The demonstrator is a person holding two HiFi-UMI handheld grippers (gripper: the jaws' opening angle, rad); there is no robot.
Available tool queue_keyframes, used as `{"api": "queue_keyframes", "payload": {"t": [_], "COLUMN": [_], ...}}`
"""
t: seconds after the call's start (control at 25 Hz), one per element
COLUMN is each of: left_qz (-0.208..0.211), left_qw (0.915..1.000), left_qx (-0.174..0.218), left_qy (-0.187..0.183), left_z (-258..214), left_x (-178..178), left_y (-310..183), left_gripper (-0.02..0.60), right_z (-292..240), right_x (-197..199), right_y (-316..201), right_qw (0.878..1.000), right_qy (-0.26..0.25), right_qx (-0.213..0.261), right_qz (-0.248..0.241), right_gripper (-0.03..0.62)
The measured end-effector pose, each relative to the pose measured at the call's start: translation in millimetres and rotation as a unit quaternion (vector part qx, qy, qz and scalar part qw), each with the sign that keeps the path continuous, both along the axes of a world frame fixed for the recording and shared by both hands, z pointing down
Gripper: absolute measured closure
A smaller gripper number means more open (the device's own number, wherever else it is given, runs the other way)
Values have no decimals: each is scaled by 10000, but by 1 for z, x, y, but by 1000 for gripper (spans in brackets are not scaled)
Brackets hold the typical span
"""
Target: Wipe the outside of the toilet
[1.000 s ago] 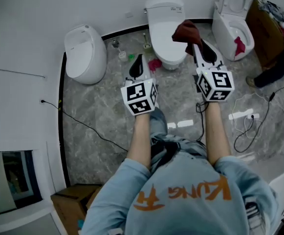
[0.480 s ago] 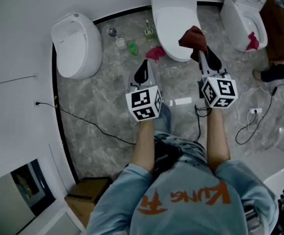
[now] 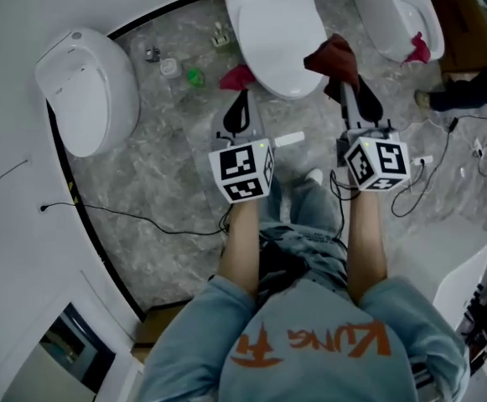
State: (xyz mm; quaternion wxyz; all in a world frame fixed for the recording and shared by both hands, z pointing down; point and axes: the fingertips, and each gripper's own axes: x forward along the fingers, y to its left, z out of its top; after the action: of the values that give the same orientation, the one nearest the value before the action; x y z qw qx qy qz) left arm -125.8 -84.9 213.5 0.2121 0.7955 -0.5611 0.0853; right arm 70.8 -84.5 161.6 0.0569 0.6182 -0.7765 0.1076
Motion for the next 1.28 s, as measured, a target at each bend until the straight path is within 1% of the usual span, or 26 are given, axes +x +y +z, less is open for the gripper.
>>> {"api": "queue_keyframes", "payload": {"t": [0.08,0.2,0.36,0.52,0.68,0.84,1.04,1.28], "left_qz": [74,-6,-116,-62,-84,-124,-117,-202], "left_qw": [10000,9999,9986,9970,9937,9913,9854,9808], "left_qx": [-20,-111,-518,-766,-1112,-1308,-1696,-1938], "left_qy": [18,48,49,55,69,52,29,10], "left_z": [7,26,72,117,162,209,264,308], "left_x": [10,16,13,7,-1,-6,-13,-26], "left_y": [-7,-11,-7,-10,4,1,10,19], "left_gripper": [583,583,583,583,583,583,583,583], "right_z": [12,40,88,143,195,241,296,355], "right_x": [6,7,-1,-20,-42,-52,-71,-98], "right_y": [-7,-11,-12,-17,-7,-9,1,8], "right_qw": [9999,9994,9967,9931,9867,9816,9714,9593], "right_qy": [4,6,-39,-32,-26,23,115,107], "right_qx": [-100,-317,-741,-1075,-1478,-1737,-2123,-2482], "right_qz": [26,-136,-332,-473,-679,-791,-1061,-1341], "right_gripper": [528,528,528,528,528,528,528,528]}}
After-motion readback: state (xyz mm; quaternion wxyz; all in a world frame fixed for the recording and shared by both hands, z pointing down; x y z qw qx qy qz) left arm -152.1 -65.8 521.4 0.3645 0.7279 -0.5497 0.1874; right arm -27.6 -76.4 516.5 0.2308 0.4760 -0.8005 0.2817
